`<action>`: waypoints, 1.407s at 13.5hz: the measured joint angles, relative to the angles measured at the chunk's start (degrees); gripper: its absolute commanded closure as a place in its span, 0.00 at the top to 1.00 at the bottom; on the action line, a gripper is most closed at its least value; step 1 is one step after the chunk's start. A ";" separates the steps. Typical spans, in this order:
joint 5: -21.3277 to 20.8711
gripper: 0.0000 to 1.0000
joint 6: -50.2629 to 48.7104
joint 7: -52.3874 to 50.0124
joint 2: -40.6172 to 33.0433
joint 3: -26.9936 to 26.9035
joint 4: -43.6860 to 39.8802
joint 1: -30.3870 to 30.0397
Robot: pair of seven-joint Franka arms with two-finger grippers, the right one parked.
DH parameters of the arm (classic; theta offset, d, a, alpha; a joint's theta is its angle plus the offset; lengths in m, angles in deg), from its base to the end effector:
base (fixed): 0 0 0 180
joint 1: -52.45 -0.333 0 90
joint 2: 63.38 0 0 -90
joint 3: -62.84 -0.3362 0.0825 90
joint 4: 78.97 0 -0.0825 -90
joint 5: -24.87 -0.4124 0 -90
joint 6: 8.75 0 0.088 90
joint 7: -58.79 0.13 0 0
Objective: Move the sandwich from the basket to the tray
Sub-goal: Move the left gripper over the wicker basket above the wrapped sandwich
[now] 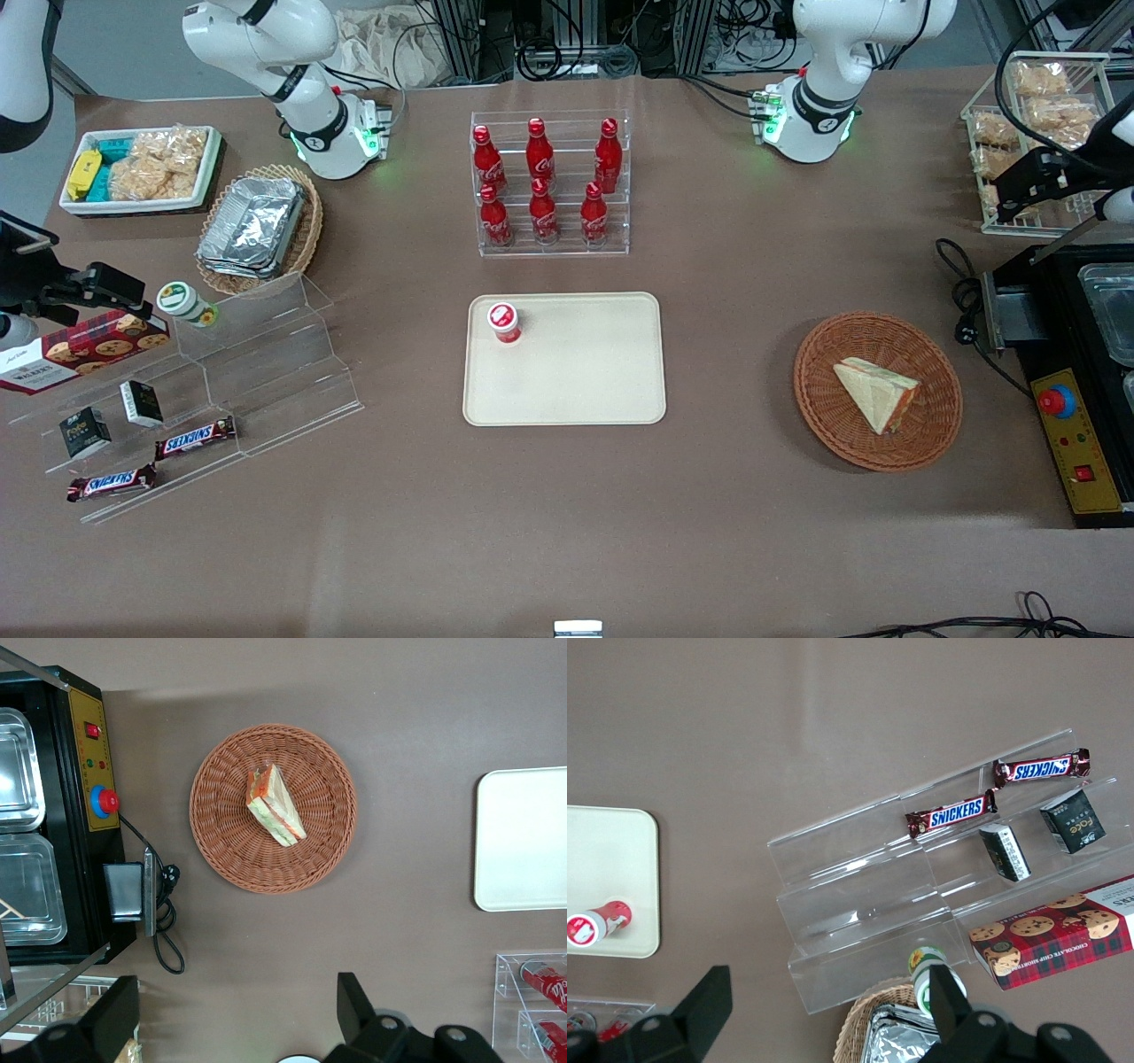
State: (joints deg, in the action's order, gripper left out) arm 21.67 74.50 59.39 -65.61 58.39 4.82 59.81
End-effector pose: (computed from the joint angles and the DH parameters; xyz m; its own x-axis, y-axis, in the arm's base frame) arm 0.5567 -0.0195 0.6871 0.9981 -0.0546 0.0290 -0.0530 -0.9972 -0.0525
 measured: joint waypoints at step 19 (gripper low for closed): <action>0.00 1.00 4.80 -2.04 7.41 -0.70 1.03 -1.52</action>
State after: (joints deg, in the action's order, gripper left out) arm 21.67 79.29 57.36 -58.20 57.68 5.85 58.29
